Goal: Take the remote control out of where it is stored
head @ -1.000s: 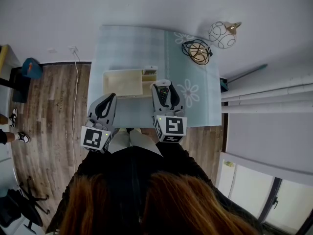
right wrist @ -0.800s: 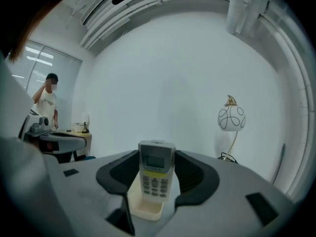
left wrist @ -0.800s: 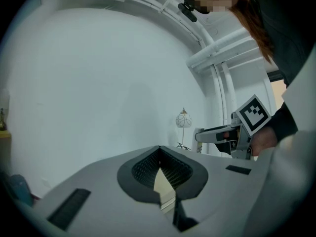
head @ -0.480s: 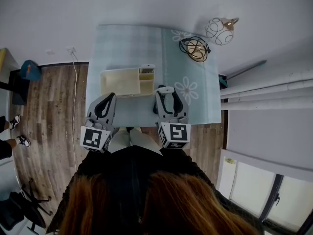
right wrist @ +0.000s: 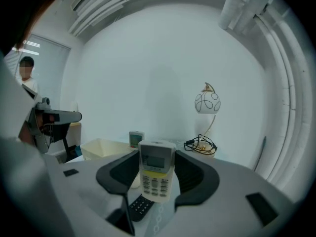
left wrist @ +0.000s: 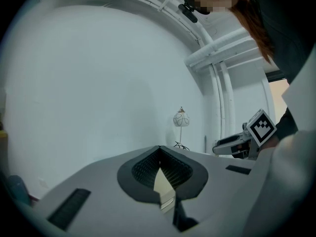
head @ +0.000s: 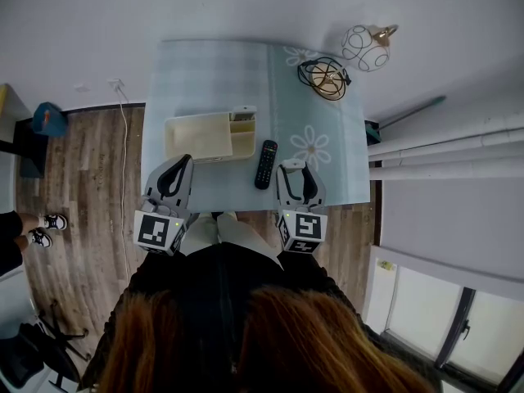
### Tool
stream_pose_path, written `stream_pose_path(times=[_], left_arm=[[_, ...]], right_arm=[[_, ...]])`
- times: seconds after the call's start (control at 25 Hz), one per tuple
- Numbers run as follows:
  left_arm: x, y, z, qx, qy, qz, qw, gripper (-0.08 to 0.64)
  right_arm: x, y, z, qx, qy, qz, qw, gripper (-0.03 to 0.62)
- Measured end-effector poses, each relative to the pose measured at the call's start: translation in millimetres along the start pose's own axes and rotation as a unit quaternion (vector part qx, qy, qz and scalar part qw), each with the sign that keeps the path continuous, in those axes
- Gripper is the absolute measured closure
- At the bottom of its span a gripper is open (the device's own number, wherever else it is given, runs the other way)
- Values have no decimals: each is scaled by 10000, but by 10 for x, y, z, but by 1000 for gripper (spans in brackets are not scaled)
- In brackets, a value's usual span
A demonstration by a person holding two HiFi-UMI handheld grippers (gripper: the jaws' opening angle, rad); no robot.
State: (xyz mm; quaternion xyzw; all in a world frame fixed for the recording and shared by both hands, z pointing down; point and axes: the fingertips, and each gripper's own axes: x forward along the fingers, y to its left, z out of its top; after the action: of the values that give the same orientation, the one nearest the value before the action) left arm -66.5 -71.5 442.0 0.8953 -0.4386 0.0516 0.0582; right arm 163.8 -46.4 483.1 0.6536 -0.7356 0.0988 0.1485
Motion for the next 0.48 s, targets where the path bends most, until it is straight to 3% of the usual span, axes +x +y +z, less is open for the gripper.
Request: stream_pose_path(times=[0.48], left_arm=[[40, -52, -12, 32, 30, -94, 9999, 554]], right_arm=[[-91, -263, -572, 70, 672, -290, 9973, 357]])
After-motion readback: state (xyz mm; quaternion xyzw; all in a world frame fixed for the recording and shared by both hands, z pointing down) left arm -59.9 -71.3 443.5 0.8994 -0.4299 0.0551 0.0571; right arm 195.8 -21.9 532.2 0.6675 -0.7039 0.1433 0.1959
